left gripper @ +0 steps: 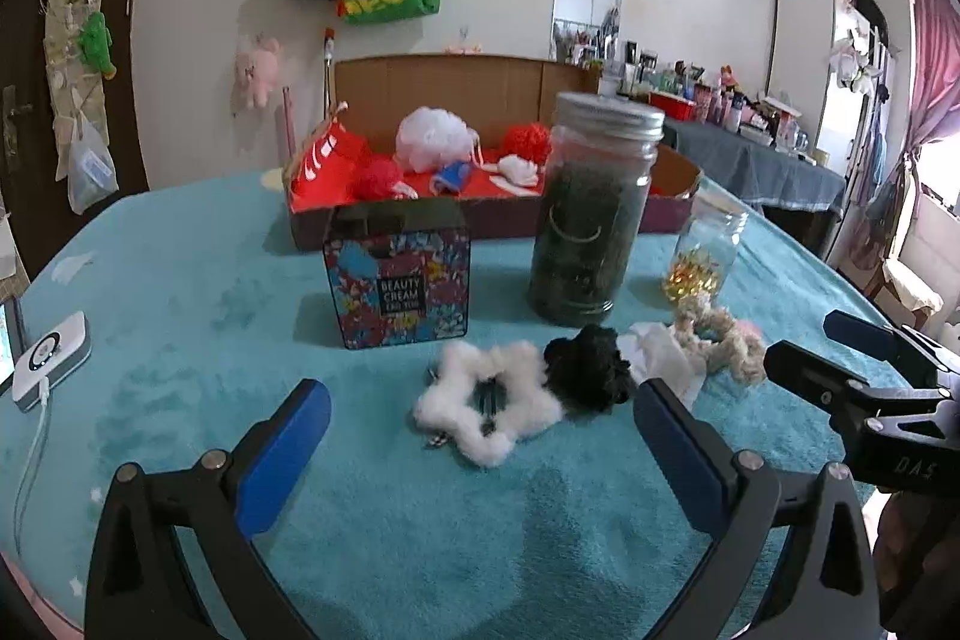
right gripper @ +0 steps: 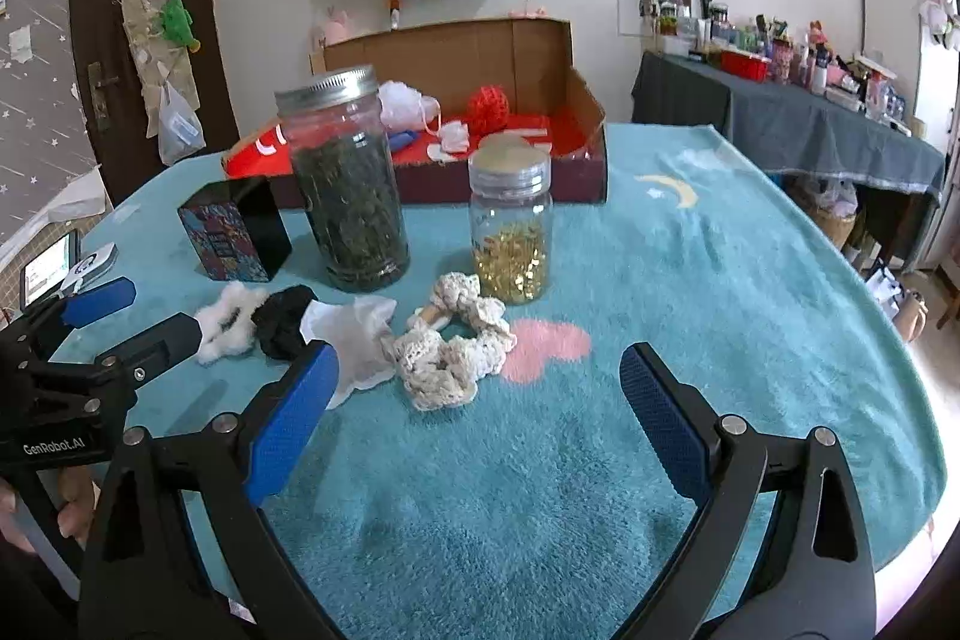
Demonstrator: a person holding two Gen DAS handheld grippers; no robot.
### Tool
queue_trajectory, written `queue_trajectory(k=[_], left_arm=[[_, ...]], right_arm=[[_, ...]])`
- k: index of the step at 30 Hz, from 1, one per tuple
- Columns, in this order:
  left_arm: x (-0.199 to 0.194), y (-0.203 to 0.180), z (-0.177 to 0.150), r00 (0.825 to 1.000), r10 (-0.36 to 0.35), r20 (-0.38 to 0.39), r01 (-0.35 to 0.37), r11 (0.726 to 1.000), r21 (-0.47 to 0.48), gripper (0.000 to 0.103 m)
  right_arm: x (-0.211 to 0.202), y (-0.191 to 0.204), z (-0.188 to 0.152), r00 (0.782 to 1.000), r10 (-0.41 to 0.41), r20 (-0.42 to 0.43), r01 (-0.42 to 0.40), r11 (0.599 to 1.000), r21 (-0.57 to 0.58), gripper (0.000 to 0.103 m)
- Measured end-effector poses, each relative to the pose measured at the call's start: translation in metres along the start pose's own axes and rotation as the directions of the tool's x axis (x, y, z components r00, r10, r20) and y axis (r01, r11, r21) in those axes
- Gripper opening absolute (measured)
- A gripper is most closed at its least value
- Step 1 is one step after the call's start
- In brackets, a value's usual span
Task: Organize soft objects
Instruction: 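Grasp the white fluffy star scrunchie with the left tool while the right tool grasps the beige crocheted scrunchie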
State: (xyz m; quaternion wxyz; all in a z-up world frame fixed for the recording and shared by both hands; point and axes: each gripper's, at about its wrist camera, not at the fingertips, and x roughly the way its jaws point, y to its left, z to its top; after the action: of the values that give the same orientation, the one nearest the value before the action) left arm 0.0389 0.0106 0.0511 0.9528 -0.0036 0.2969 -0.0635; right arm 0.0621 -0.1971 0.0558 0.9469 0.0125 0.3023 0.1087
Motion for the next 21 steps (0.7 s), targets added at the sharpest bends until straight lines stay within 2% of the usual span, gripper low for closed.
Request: queue_trajectory(k=[6,9,14,16,17,18,19,20,21], left_arm=[[0.018,0.005,0.004,0.996,0.007,-0.087,-0.006,1.000,0.003,0.103],[0.027,0.006,0.007,0.992,0.010,-0.127,-0.009,1.000,0.010,0.103],[0.047,0.009,0.010,0.975,0.015,-0.220,-0.006,0.999,0.038,0.103],[0.054,0.010,0.010,0.967,-0.005,-0.256,0.012,1.000,0.028,0.101],[0.056,0.011,0.010,0.963,-0.014,-0.268,0.022,0.999,0.027,0.095],[0.058,0.011,0.010,0.962,-0.014,-0.274,0.023,0.999,0.032,0.091],[0.057,0.011,0.010,0.964,-0.011,-0.266,0.023,0.999,0.041,0.088],[0.056,0.010,0.010,0.965,-0.022,-0.261,0.036,0.998,0.049,0.080],[0.054,0.009,0.009,0.967,-0.032,-0.253,0.050,0.997,0.064,0.068]], right_arm=[[0.017,-0.004,0.001,0.999,-0.008,-0.051,0.008,1.000,0.000,0.096],[0.030,-0.008,0.005,0.994,-0.005,-0.106,0.005,1.000,-0.002,0.096],[0.049,-0.012,0.012,0.983,0.022,-0.180,-0.023,1.000,-0.002,0.096],[0.054,-0.014,0.013,0.980,0.048,-0.195,-0.046,0.999,0.012,0.096],[0.056,-0.016,0.014,0.976,0.075,-0.205,-0.072,0.997,0.022,0.094],[0.057,-0.017,0.014,0.971,0.103,-0.214,-0.098,0.995,0.030,0.086],[0.058,-0.019,0.014,0.968,0.126,-0.217,-0.121,0.992,0.037,0.072],[0.057,-0.020,0.015,0.969,0.127,-0.211,-0.122,0.992,0.035,0.061],[0.057,-0.020,0.015,0.968,0.140,-0.210,-0.136,0.990,0.033,0.040]])
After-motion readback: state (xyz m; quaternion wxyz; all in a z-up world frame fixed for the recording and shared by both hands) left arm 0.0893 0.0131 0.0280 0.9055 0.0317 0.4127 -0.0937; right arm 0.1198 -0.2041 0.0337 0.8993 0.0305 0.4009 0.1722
